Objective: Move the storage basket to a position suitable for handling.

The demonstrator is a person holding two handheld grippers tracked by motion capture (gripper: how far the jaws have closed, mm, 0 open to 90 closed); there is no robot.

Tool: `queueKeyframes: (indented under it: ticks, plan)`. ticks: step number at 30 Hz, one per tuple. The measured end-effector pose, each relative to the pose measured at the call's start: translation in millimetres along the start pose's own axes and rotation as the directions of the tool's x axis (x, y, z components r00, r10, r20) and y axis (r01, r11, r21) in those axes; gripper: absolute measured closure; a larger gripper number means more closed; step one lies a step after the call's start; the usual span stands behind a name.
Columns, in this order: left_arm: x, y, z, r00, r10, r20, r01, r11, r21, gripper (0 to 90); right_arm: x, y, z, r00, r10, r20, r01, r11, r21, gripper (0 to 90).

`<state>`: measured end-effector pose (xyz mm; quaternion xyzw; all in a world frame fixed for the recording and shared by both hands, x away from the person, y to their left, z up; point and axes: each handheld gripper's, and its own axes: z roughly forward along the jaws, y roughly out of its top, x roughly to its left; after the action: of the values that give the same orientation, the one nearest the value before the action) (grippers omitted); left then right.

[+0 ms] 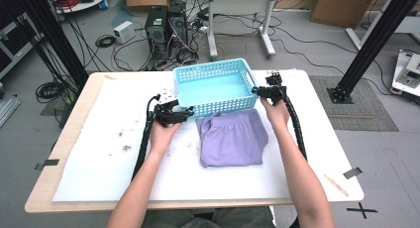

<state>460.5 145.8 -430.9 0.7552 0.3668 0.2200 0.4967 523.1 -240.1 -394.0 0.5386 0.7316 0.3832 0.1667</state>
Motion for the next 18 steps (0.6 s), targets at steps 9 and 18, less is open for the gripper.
queueKeyframes:
  ticks: [9,18]
  plan:
    - [5.3,-1.7,15.1,1.0,-0.003,-0.008,0.003,0.9982,-0.06,39.8,-3.6,-17.6,-14.5,0.9991,0.023,0.037,-0.021,0.998,-0.056,63.3]
    - [8.4,3.2,2.2,0.9983,-0.057,-0.012,0.056,0.9969,-0.056,28.1,-7.1,-26.4,-37.1,0.9968,0.023,0.076,-0.01,0.986,-0.168,40.9]
